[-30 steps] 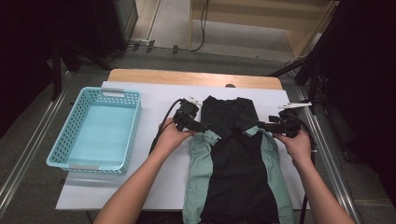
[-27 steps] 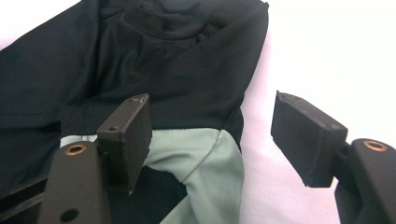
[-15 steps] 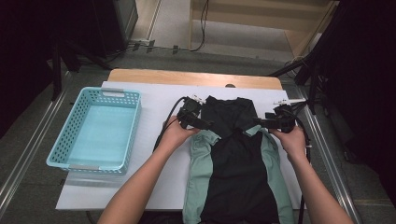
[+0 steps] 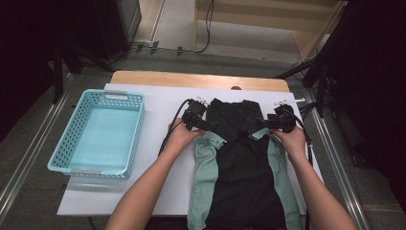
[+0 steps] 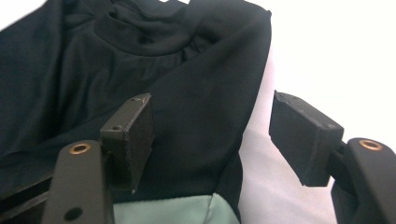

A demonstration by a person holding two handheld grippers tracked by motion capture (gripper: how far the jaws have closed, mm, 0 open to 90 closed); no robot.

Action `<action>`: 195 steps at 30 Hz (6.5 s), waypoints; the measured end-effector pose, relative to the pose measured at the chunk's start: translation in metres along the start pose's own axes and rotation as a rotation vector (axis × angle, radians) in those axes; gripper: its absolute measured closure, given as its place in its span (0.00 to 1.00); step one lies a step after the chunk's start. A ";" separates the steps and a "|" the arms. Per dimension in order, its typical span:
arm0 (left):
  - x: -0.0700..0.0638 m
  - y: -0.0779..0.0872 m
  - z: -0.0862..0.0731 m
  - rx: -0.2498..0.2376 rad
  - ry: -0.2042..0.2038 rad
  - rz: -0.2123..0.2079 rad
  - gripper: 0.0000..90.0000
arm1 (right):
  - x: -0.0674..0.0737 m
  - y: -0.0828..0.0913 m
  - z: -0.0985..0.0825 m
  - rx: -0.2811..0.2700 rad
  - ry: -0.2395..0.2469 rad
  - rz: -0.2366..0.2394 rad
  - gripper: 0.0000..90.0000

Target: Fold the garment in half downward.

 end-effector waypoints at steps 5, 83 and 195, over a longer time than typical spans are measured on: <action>0.002 -0.007 -0.001 -0.003 0.006 0.010 0.29 | -0.003 -0.007 -0.002 0.006 0.000 -0.007 0.33; 0.011 0.080 0.065 -0.207 -0.039 0.045 0.95 | 0.055 0.049 0.076 -0.147 0.078 0.065 0.90; -0.076 0.057 -0.060 -0.058 -0.217 -0.277 0.94 | 0.118 0.048 -0.051 0.070 0.235 0.248 0.88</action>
Point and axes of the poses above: each handheld gripper's, and its own axes: y roughly backward along the jaws, z roughly out of its top, x roughly to its left, the point moved 3 cm from there along -y, roughly forward along the jaws
